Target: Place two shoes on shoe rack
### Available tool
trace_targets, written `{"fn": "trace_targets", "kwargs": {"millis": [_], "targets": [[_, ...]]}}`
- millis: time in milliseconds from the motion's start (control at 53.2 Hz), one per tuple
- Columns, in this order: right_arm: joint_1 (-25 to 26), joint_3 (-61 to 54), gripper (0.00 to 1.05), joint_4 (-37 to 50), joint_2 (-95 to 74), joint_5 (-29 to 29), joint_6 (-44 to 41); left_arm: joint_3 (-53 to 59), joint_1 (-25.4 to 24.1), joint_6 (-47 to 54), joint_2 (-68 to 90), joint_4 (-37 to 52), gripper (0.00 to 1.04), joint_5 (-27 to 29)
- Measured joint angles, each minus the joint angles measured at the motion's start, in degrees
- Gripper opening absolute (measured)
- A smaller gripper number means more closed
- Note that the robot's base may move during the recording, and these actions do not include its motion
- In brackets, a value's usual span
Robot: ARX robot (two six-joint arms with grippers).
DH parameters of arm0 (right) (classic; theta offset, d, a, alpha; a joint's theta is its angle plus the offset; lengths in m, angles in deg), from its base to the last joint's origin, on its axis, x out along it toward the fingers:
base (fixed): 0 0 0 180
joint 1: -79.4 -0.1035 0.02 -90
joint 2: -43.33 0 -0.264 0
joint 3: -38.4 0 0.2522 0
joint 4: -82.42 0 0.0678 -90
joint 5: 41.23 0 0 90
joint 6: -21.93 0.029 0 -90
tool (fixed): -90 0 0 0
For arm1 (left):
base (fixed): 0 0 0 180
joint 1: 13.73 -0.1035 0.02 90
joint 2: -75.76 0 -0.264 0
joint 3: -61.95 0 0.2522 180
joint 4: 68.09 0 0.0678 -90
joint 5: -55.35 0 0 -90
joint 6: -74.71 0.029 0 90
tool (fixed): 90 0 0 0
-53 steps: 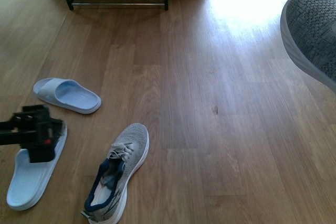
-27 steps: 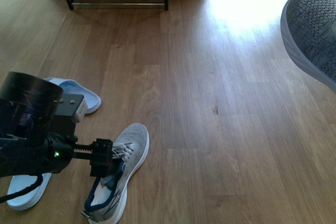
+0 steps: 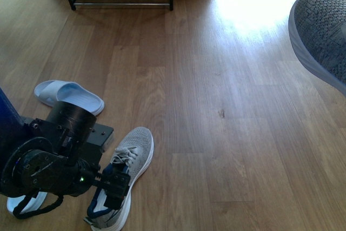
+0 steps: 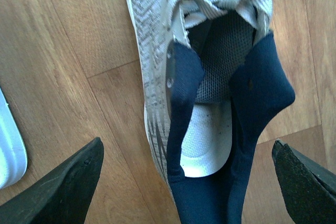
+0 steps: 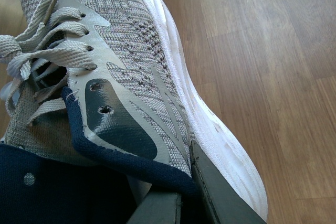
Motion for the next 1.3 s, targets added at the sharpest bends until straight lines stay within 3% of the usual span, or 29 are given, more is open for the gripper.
{"fn": "trace_targets", "kwargs": {"millis": [657, 1089, 1296], "targets": [[0.0, 0.0, 0.01, 0.0, 0.0, 0.0, 0.0, -8.3, 1.7, 3.9, 7.1, -5.6, 0.95, 4.0], [0.0, 0.0, 0.01, 0.0, 0.0, 0.0, 0.0, 0.2, 1.5, 5.2, -3.9, -1.9, 0.95, 2.9], [0.0, 0.0, 0.01, 0.0, 0.0, 0.0, 0.0, 5.2, -2.1, 6.8, -6.6, 0.0, 0.95, 5.2]]}}
